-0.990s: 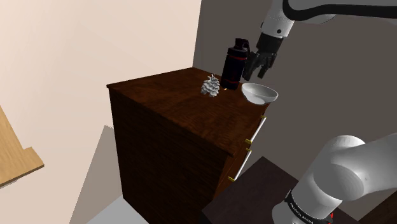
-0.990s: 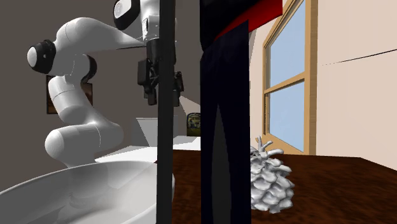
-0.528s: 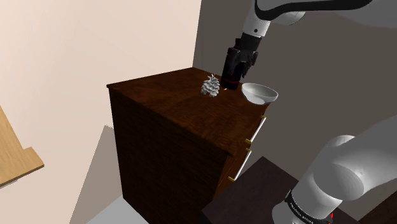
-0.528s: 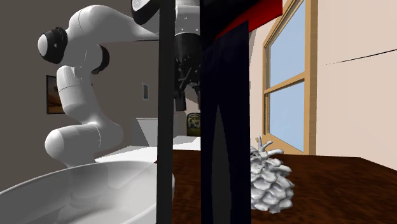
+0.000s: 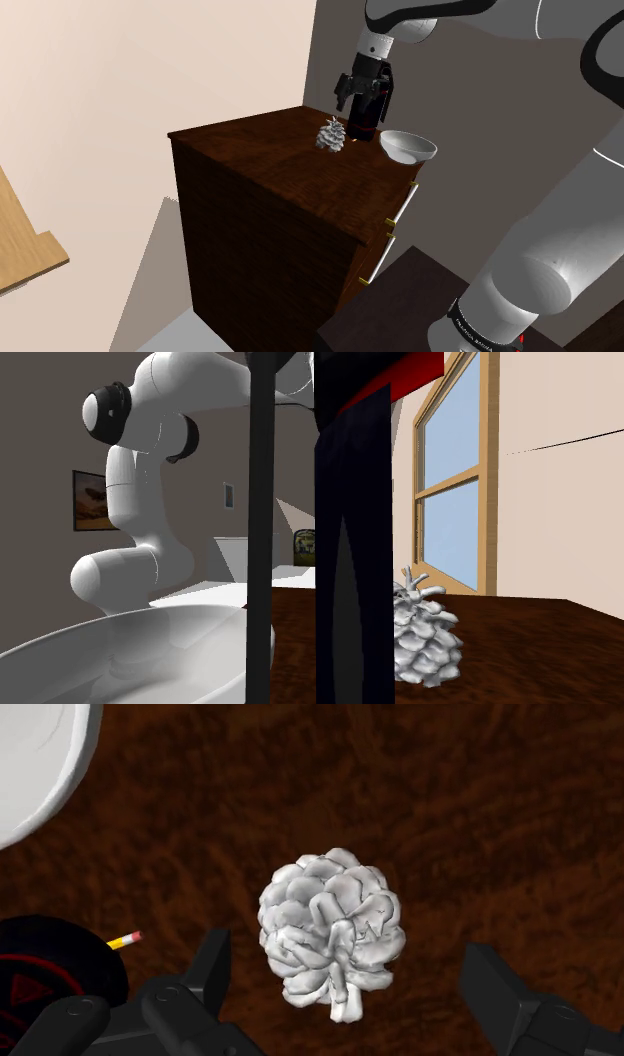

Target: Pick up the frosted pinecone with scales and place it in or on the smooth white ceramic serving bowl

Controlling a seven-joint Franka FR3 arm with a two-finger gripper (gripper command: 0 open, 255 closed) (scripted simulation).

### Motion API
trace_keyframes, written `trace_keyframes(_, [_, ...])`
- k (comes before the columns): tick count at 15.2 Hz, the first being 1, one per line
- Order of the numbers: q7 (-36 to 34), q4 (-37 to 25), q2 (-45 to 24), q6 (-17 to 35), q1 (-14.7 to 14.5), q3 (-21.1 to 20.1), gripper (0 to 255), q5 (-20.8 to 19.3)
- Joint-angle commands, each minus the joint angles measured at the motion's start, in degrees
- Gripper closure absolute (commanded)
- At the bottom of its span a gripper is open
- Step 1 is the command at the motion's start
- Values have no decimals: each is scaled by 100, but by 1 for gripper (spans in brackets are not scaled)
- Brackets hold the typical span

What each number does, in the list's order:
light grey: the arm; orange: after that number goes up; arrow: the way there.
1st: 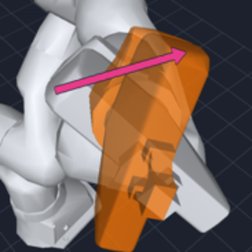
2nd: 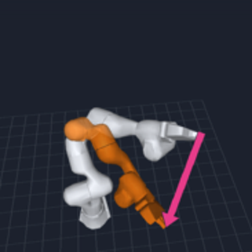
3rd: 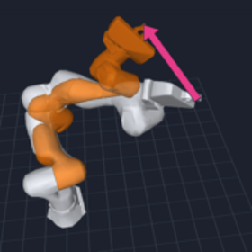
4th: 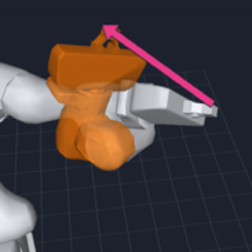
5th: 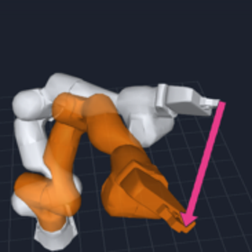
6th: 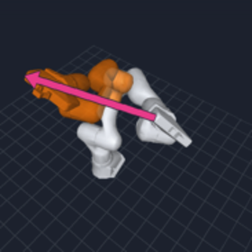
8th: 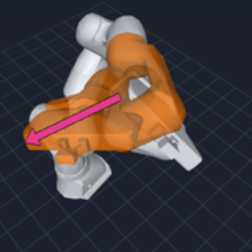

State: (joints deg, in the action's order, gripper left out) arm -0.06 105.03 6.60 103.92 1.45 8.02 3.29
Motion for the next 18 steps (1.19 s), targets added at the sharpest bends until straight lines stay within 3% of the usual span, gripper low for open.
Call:
trace_keyframes(1, [-8, -105, -193, 82, -3, 6, 0, 54])
trace_keyframes(7, [4, 335, -248, 577, -15, -8, 0, 72])
trace_keyframes(15, [4, 334, -248, 576, -15, -8, 0, 72])
trace_keyframes(16, [4, 334, -248, 576, -15, -8, 255, 72])
trace_keyframes(18, [4, 334, -248, 576, -15, -8, 255, 72])
